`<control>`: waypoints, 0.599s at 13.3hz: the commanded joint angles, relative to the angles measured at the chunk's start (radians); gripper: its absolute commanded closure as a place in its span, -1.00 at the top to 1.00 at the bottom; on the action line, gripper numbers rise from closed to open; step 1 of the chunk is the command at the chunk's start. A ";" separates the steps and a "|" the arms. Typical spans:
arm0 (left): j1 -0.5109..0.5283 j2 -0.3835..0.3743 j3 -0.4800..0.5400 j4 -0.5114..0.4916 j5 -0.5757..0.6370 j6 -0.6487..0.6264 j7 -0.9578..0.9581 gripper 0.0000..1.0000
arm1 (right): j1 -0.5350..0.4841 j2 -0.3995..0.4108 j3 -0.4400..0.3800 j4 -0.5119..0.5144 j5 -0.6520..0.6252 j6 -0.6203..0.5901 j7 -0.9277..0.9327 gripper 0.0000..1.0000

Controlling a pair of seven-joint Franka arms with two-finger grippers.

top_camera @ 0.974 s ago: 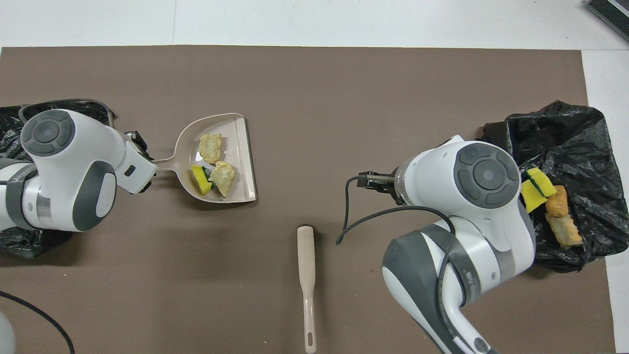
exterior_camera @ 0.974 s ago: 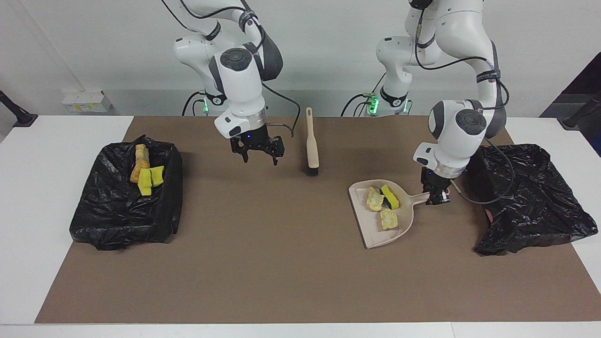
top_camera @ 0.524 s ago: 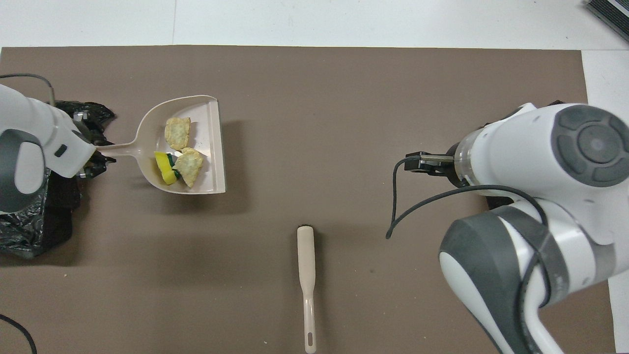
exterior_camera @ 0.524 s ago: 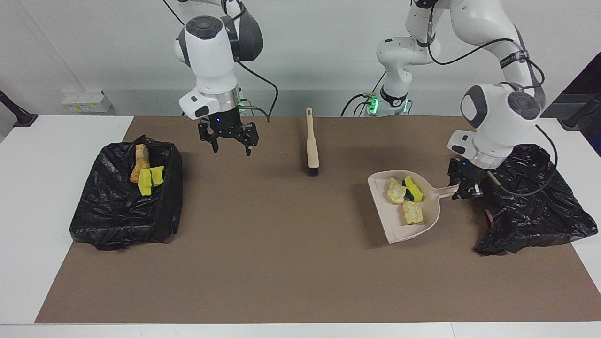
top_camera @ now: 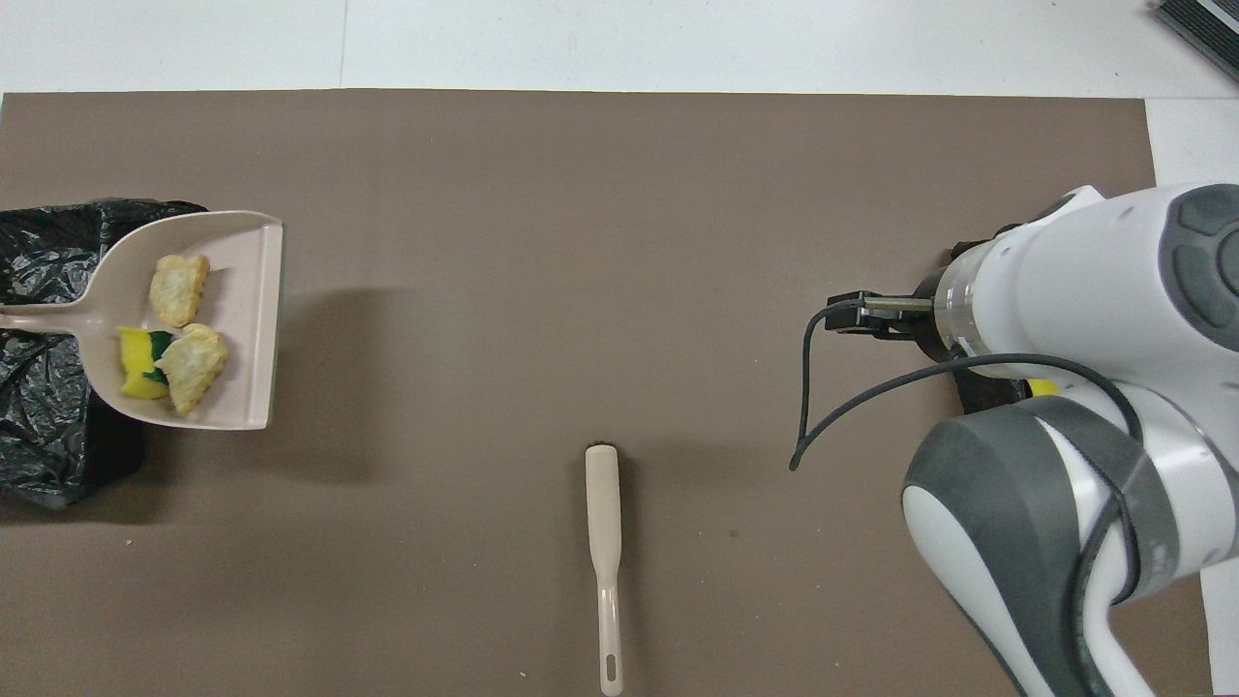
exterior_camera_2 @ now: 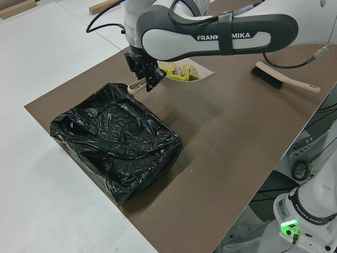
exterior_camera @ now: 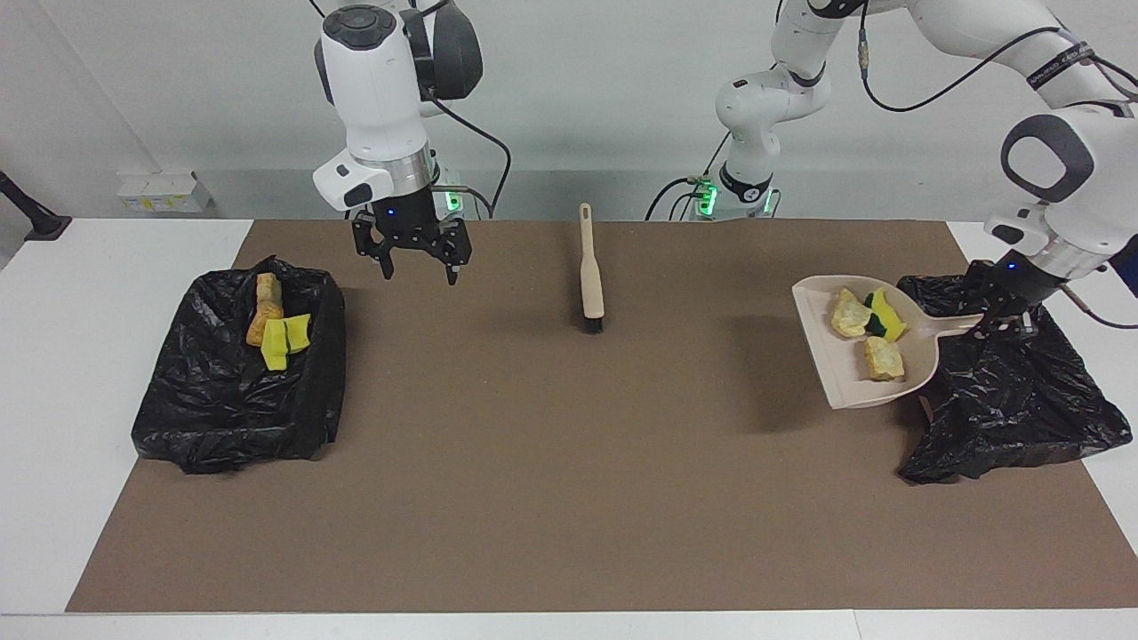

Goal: Sweep and dump trash in bin
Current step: 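Carry the dustpan to the bag while the right gripper withdraws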

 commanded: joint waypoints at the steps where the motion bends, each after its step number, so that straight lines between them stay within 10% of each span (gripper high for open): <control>1: 0.109 0.010 -0.005 0.053 -0.006 -0.037 0.116 -1.00 | -0.069 0.008 0.008 0.008 -0.024 -0.006 -0.053 1.00; 8: 0.236 0.061 0.032 0.124 0.221 0.202 0.139 -1.00 | -0.080 0.008 -0.159 0.208 -0.005 -0.248 -0.273 1.00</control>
